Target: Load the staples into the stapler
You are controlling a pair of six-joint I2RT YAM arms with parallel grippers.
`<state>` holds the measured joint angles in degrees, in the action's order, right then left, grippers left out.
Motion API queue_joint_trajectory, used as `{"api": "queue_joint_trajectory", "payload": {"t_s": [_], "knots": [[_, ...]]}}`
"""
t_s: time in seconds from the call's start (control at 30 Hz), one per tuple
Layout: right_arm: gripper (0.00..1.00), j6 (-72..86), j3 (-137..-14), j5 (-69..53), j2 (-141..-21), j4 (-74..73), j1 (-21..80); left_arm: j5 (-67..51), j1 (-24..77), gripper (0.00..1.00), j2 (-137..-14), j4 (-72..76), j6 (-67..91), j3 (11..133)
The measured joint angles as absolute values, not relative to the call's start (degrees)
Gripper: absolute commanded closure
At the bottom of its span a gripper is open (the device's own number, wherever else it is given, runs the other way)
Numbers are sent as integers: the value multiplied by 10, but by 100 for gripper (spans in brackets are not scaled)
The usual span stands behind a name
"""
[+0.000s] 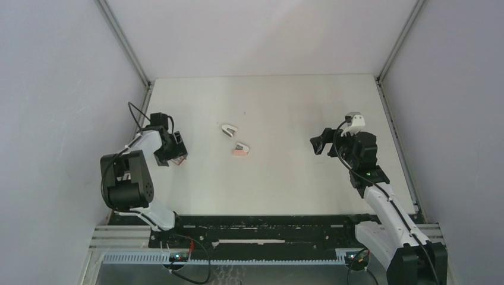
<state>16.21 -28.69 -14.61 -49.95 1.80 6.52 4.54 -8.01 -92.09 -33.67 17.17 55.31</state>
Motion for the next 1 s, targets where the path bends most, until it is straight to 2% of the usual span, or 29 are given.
{"api": "queue_joint_trajectory", "payload": {"t_s": [0.2,0.43,0.57,1.0], "knots": [[2,152,-295,-145,-499,4,79,44,-80,32,-956,-338,163,579],[2,138,-310,-145,-502,2,101,49,-80,29,-985,-339,153,596],[2,130,-322,-144,-515,1,111,43,-80,37,-998,-341,142,612],[2,123,-324,-142,-535,2,126,-28,-68,34,-1002,-340,82,626]]}}
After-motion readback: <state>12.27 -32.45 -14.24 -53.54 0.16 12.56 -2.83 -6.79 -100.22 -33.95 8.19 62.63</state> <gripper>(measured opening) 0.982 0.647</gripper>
